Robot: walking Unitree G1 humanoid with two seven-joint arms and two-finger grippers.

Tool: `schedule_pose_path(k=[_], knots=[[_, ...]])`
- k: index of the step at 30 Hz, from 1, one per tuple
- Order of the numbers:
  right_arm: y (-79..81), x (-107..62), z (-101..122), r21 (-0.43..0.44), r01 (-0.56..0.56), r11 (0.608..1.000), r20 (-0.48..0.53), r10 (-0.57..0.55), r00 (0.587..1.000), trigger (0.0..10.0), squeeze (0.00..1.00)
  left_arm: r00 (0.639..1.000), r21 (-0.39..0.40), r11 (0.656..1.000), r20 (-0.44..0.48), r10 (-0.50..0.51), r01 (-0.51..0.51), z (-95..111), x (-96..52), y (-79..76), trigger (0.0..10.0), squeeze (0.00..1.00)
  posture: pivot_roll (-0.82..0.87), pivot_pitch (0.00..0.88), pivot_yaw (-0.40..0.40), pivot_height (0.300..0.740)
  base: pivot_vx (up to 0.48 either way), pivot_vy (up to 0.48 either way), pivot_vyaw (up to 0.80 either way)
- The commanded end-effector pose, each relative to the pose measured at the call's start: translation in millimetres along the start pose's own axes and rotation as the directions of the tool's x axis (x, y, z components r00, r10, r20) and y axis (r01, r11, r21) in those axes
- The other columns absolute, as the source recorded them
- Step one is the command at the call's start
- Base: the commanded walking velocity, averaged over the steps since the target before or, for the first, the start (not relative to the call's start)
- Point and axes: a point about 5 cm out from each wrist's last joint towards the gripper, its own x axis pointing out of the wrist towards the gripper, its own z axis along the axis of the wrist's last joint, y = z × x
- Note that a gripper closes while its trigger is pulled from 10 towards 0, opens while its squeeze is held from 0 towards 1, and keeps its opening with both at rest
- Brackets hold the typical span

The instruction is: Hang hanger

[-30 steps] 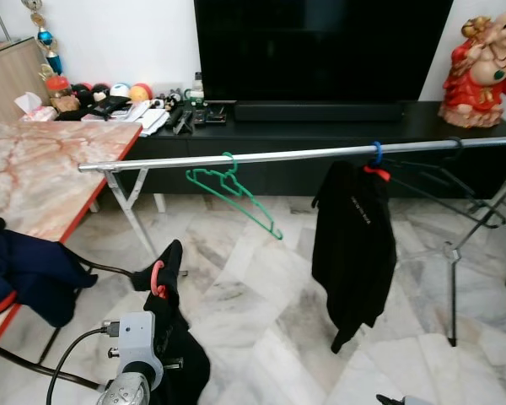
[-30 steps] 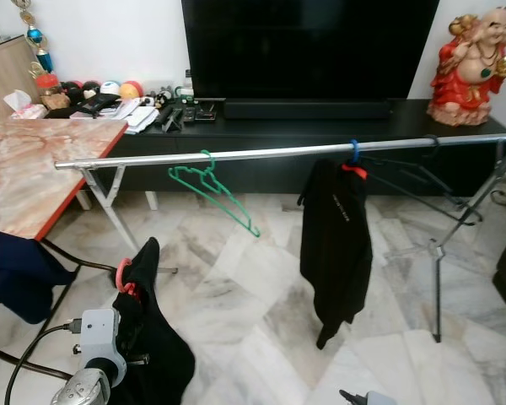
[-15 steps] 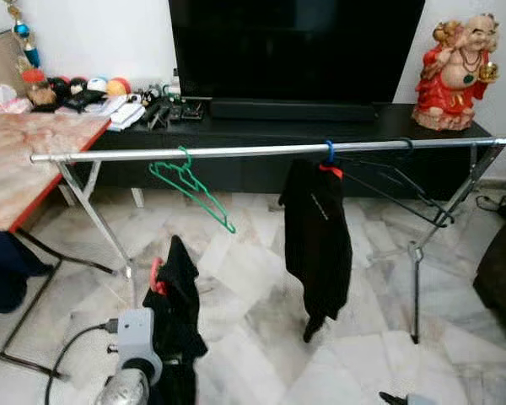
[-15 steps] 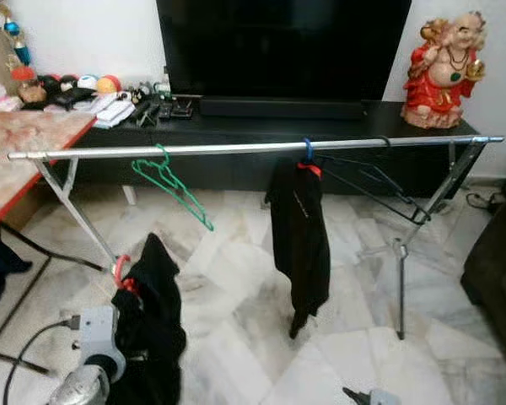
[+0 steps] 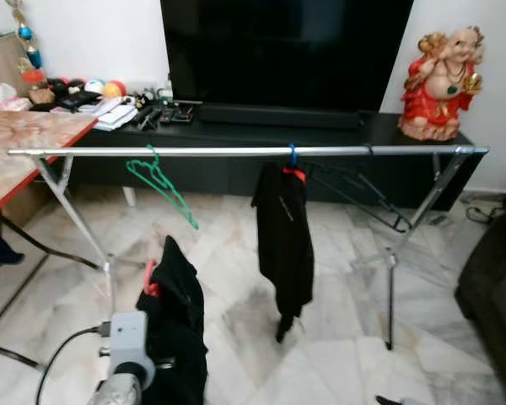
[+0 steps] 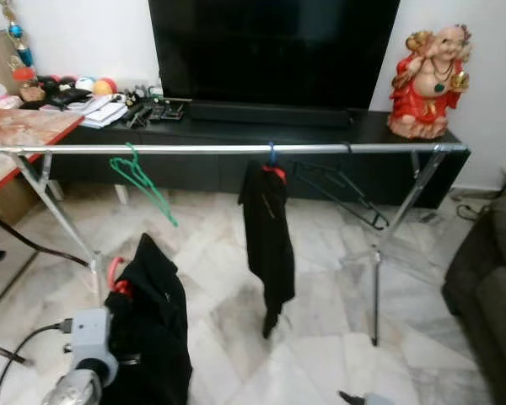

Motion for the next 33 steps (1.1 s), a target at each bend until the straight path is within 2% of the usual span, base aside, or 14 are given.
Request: schedule_pose_path(k=[1, 10, 33], knots=[[-6.8, -0.4, 4.6, -0.012, 0.014, 1.0, 0.012, -0.014, 1.0, 10.0, 0.0, 0.997, 0.025, 0.998, 0.043, -0.064, 0.063, 7.4, 0.6, -15.4, 10.0, 0.0, 0.0, 0.0, -0.012, 0.74, 0.0, 0.0, 0.0], [-7.7, -0.4, 5.7, -0.017, 0.011, 1.0, 0.013, -0.011, 1.0, 10.0, 0.0, 0.995, 0.026, 0.996, 0.055, -0.083, 0.082, 8.2, -0.2, -19.7, 10.0, 0.0, 0.0, 0.0, -0.016, 0.74, 0.0, 0.0, 0.0], [-7.7, -0.1, 7.3, -0.024, 0.005, 1.0, 0.009, -0.005, 1.0, 10.0, 0.0, 0.995, 0.032, 0.997, 0.069, -0.071, 0.069, 11.4, -0.6, -17.7, 10.0, 0.0, 0.0, 0.011, -0.021, 0.74, 0.0, 0.0, 0.0]])
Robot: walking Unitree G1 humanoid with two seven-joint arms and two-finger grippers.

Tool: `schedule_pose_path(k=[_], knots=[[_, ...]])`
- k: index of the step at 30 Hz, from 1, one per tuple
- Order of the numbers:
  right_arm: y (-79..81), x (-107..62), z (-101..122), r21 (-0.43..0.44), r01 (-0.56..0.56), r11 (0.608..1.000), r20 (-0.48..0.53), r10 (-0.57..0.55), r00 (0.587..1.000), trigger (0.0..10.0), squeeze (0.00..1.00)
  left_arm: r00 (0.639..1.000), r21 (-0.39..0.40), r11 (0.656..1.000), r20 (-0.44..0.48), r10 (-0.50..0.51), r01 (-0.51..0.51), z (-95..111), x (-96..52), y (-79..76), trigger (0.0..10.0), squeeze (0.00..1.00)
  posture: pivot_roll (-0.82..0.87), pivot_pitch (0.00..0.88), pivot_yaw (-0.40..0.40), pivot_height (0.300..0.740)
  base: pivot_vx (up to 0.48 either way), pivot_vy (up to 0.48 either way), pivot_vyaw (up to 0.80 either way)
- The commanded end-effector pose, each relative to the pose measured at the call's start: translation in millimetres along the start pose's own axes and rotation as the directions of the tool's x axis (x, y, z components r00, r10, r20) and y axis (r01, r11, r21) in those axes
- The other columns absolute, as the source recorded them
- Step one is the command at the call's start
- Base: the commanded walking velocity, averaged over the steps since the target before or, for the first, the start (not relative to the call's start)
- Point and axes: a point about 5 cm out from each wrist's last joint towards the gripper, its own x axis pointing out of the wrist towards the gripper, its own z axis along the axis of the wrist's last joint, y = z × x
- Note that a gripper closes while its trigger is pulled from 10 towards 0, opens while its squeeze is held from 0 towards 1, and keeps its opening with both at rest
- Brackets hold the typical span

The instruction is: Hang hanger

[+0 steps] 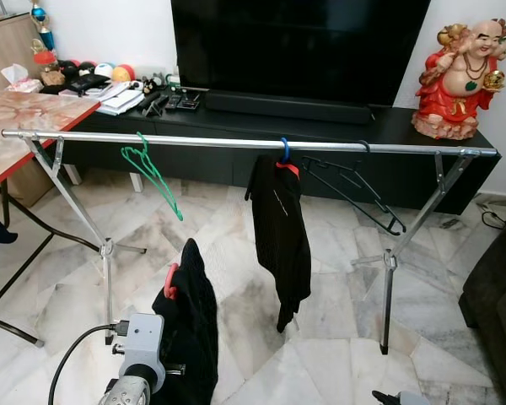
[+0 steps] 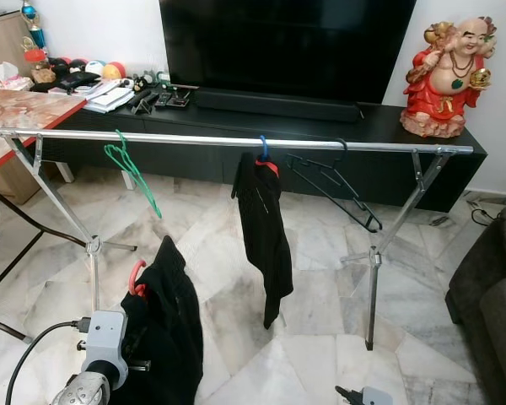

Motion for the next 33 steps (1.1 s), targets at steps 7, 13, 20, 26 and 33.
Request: schedule_pose_path(k=[7, 13, 20, 26, 33], knots=[[-2.7, -0.4, -0.7, 0.014, 0.015, 1.0, -0.004, -0.015, 1.0, 10.0, 0.0, 0.999, 0.012, 1.0, 0.049, 0.008, -0.009, 9.2, -0.7, 1.2, 10.0, 0.0, 0.01, 0.014, -0.02, 0.74, 0.366, 0.0, 0.0], [-2.9, -0.3, -1.1, 0.006, 0.018, 1.0, -0.014, -0.018, 1.0, 10.0, 0.0, 0.999, 0.02, 1.0, 0.041, 0.006, -0.007, 7.9, -0.9, 1.0, 10.0, 0.0, 0.0, 0.015, -0.02, 0.74, 0.414, 0.0, -0.27], [-2.4, -0.2, -0.1, 0.002, 0.014, 1.0, -0.008, -0.014, 1.0, 10.0, 0.0, 0.999, 0.02, 1.0, 0.039, 0.01, -0.011, 7.6, -1.0, 1.8, 10.0, 0.0, 0.0, 0.02, -0.02, 0.74, 0.423, 0.0, -0.46], [-1.8, -0.1, 0.5, 0.0, 0.006, 1.0, -0.003, -0.006, 1.0, 10.0, 0.0, 0.999, 0.018, 1.0, 0.039, 0.018, -0.018, 7.4, -1.2, 1.9, 10.0, 0.0, 0.0, 0.02, -0.021, 0.74, 0.426, 0.0, 0.0], [-1.8, -0.1, 0.6, -0.002, 0.0, 1.0, -0.002, 0.0, 1.0, 10.0, 0.0, 0.998, 0.007, 0.999, 0.041, 0.037, -0.038, 7.5, -1.5, 1.6, 10.0, 0.0, 0.0, 0.022, -0.022, 0.74, 0.425, 0.0, 0.0]])
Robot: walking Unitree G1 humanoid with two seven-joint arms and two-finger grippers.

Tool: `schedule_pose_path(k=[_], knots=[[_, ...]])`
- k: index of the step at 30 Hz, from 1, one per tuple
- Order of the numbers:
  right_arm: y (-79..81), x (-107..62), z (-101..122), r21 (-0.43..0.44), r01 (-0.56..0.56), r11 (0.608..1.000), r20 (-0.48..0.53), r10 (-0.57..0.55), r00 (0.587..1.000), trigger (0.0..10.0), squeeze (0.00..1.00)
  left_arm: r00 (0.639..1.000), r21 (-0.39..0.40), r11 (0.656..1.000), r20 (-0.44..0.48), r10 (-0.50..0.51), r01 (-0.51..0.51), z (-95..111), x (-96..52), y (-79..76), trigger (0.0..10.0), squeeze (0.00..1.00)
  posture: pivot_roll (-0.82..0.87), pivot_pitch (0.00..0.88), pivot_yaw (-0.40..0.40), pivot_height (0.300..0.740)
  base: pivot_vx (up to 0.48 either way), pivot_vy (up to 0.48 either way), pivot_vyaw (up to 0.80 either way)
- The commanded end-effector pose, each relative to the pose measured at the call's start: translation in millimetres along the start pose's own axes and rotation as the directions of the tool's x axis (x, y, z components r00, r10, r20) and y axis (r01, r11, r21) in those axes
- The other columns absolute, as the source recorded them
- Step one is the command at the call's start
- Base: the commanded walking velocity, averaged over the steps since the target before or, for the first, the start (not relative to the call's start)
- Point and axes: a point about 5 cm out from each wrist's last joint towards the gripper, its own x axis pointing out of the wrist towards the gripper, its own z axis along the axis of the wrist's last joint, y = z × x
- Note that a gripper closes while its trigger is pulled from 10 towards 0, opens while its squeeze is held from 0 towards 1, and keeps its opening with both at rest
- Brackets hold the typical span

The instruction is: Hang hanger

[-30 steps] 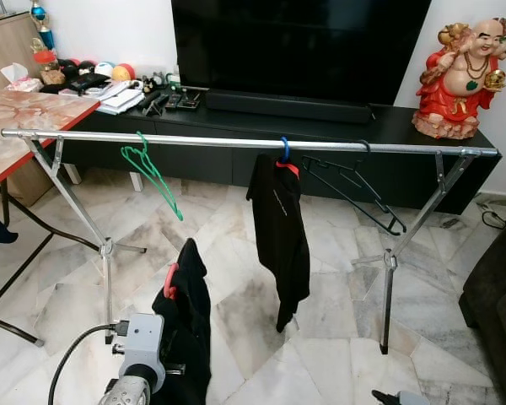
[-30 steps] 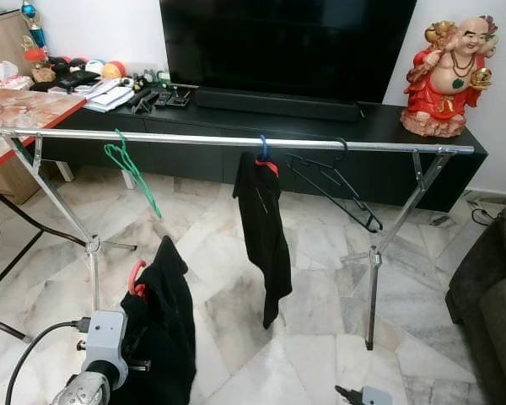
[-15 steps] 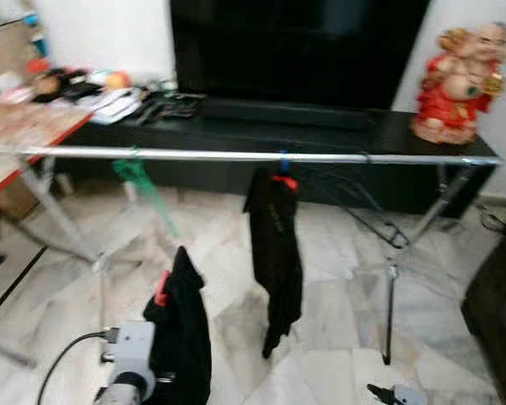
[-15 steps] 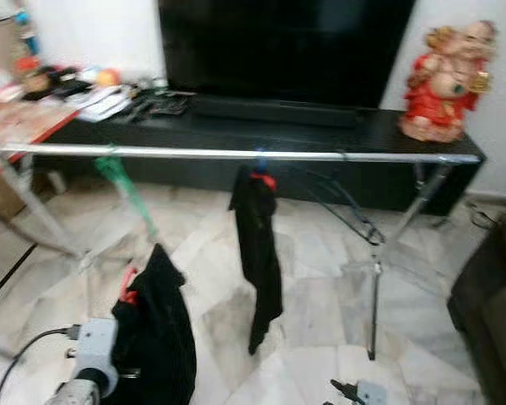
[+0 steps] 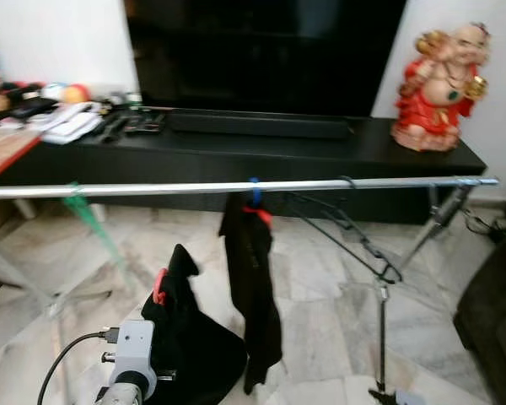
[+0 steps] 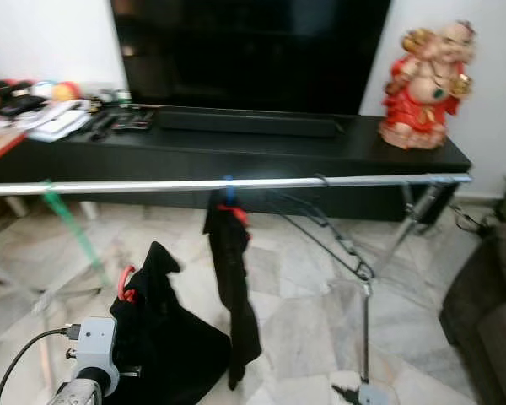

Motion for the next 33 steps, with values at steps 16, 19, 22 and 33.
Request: schedule_pose_path(k=[16, 19, 22, 33], knots=[[5.1, 2.4, 11, -0.022, -0.016, 1.0, 0.026, 0.017, 1.0, 10.0, 0.0, 0.992, 0.023, 0.997, 0.111, 0.064, -0.067, 15, -1.6, 3.0, 10.0, 0.0, 0.0, 0.024, -0.024, 0.74, 0.225, 0.0, 0.0], [5.0, 2.3, 11, -0.024, -0.015, 1.0, 0.026, 0.016, 1.0, 10.0, 0.0, 0.984, 0.002, 0.992, 0.13, 0.122, -0.123, 16, -3.4, 9.6, 10.0, 0.0, 0.0, 0.021, -0.024, 0.74, 0.0, 0.0, 0.0], [4.8, 2.3, 11, -0.038, -0.014, 0.999, 0.019, 0.015, 1.0, 10.0, 0.0, 0.976, 0.011, 0.986, 0.14, 0.164, -0.167, 13, -5.7, 15.8, 10.0, 0.0, 0.0, 0.02, -0.024, 0.74, 0.0, 0.0, 0.0], [3.6, 2.2, 11, -0.046, -0.012, 0.999, 0.022, 0.013, 1.0, 10.0, 0.0, 0.932, 0.023, 0.962, 0.256, 0.259, -0.273, 33, -1.4, 28.4, 10.0, 0.0, 0.0, 0.015, -0.029, 0.74, 0.0, 0.0, 0.0]])
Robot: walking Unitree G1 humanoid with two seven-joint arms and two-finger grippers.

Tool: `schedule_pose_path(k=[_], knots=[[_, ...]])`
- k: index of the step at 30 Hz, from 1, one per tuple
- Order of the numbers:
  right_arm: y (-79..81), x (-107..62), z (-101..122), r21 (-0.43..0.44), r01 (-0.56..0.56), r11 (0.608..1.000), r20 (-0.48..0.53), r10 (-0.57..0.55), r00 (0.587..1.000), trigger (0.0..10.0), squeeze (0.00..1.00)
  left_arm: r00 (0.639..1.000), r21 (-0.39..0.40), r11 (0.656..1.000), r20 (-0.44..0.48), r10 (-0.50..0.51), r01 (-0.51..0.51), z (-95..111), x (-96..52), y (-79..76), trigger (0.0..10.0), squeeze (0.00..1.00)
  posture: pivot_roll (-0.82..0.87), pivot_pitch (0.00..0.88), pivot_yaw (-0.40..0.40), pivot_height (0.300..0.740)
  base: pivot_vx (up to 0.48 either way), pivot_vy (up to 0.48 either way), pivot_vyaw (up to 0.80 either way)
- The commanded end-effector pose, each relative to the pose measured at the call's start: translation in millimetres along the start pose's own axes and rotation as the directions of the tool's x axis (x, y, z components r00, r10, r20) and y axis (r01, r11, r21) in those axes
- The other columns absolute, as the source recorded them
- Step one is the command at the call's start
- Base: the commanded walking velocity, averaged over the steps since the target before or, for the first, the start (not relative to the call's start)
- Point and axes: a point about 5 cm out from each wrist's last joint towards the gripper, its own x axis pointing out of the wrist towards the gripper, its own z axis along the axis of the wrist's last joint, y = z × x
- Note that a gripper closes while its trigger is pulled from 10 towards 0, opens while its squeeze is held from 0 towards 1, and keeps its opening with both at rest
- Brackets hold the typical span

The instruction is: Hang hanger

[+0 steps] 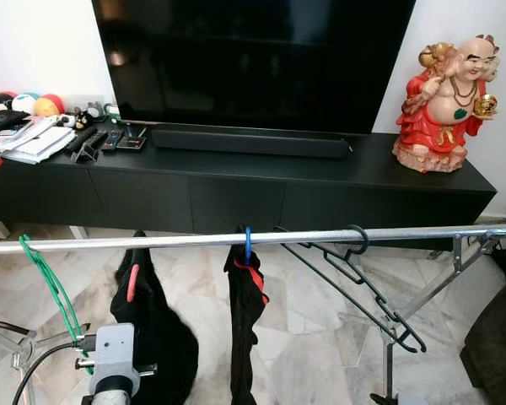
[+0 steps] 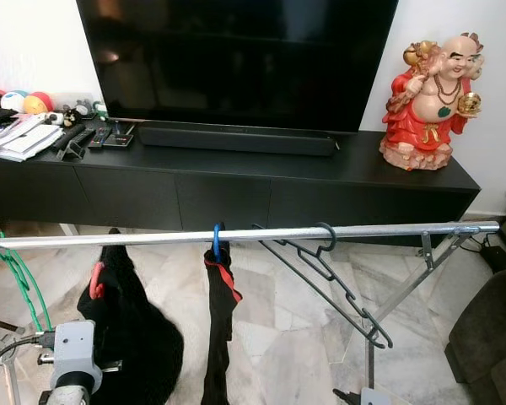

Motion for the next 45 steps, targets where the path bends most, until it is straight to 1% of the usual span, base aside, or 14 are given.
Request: schedule_pose_path(k=[1, 7, 12, 14, 21, 23, 28, 29, 35, 40, 41, 42, 43, 45], knots=[[-1.6, 0.1, 2, -0.008, 0.004, 1.0, 0.0, -0.004, 1.0, 10.0, 0.0, 0.997, -0.003, 1.0, 0.079, 0.014, -0.014, 16, 6.5, 1.1, 10.0, 0.0, 0.0, 0.015, -0.029, 0.74, 0.0, 0.0, 0.0], [-2.6, 0.0, 2, -0.006, 0.01, 1.0, 0.003, -0.01, 1.0, 10.0, 0.0, 0.995, -0.019, 1.0, 0.103, 0.005, -0.003, 24, 20.4, -6.3, 10.0, 0.0, -0.01, 0.024, -0.034, 0.74, 0.0, 0.0, 0.0], [-3.2, -0.2, 2, 0.003, 0.016, 1.0, 0.003, -0.016, 1.0, 10.0, 0.0, 0.995, -0.034, 0.999, 0.101, 0.007, -0.004, 27, 25.1, -7.5, 10.0, 0.0, -0.01, 0.029, -0.036, 0.74, 0.0, 0.0, 0.0], [-3.4, -0.1, 2, -0.002, 0.015, 1.0, 0.001, -0.015, 1.0, 10.0, 0.0, 0.998, -0.057, 0.998, 0.054, -0.024, 0.027, 28, 34.5, -13.0, 10.0, 0.0, -0.01, 0.035, -0.039, 0.74, 0.0, 0.0, 0.0], [-3.6, -0.1, 2, -0.005, 0.013, 1.0, 0.0, -0.013, 1.0, 10.0, 0.0, 0.999, -0.075, 0.997, 0.044, -0.005, 0.008, 36, 45.9, -12.4, 10.0, 0.0, -0.01, 0.038, -0.044, 0.74, 0.0, 0.0, 0.0], [-3.8, -0.1, 3, -0.006, 0.012, 1.0, 0.0, -0.012, 1.0, 10.0, 0.0, 0.999, -0.106, 0.994, 0.04, -0.015, 0.02, 40, 49.5, -14.2, 10.0, 0.0, -0.01, 0.038, -0.045, 0.74, 0.0, 0.0, 0.0], [-3.8, 0.0, 3, -0.007, 0.009, 1.0, -0.003, -0.009, 1.0, 10.0, 0.0, 0.999, -0.083, 0.996, 0.011, -0.043, 0.043, 43, 55.6, -16.1, 10.0, 0.0, -0.01, 0.038, -0.046, 0.74, 0.0, 0.0, 0.0], [-3.8, 0.0, 3, -0.01, 0.006, 1.0, -0.006, -0.006, 1.0, 10.0, 0.0, 0.997, -0.082, 0.995, -0.051, -0.054, 0.05, 36, 55.5, -17.2, 10.0, 0.0, -0.01, 0.035, -0.045, 0.74, 0.0, 0.0, 0.0], [-3.2, 0.1, 2, -0.011, 0.0, 1.0, -0.01, 0.0, 1.0, 10.0, 0.0, 0.981, -0.065, 0.995, -0.175, -0.08, 0.07, 10, 45.2, -19.7, 10.0, 0.0, -0.01, 0.037, -0.046, 0.74, 0.0, 0.0, 0.0], [-2.9, 0.1, 2, -0.01, -0.003, 1.0, -0.011, 0.003, 1.0, 10.0, 0.0, 0.973, -0.053, 0.994, -0.205, -0.106, 0.097, -1, 34.5, -22.5, 10.0, 0.0, -0.01, 0.035, -0.044, 0.74, 0.0, 0.0, 0.0], [-2.7, 0.1, 2, -0.01, -0.005, 1.0, -0.011, 0.005, 1.0, 10.0, 0.0, 0.973, -0.063, 0.993, -0.204, -0.11, 0.099, -4, 30.9, -23.0, 10.0, 0.59, -0.01, 0.035, -0.044, 0.74, 0.0, 0.0, 0.0], [-2.7, 0.1, 2, -0.01, -0.005, 1.0, -0.011, 0.005, 1.0, 10.0, 0.0, 0.973, -0.063, 0.993, -0.204, -0.11, 0.099, -4, 30.9, -23.0, 10.0, 0.59, -0.01, 0.035, -0.044, 0.74, 0.0, 0.0, 0.0], [-2.6, 0.1, 2, -0.01, -0.006, 1.0, -0.011, 0.006, 1.0, 10.0, 0.0, 0.975, -0.075, 0.993, -0.195, -0.108, 0.095, -4, 29.0, -22.7, 10.0, 1.0, -0.01, 0.035, -0.044, 0.74, 0.0, 0.0, 0.0], [-2.6, 0.1, 2, -0.009, -0.006, 1.0, -0.011, 0.006, 1.0, 10.0, 0.0, 0.978, -0.08, 0.993, -0.184, -0.102, 0.088, -3, 28.1, -22.1, 10.0, 1.0, -0.01, 0.035, -0.044, 0.74, 0.0, 0.0, 0.0]])
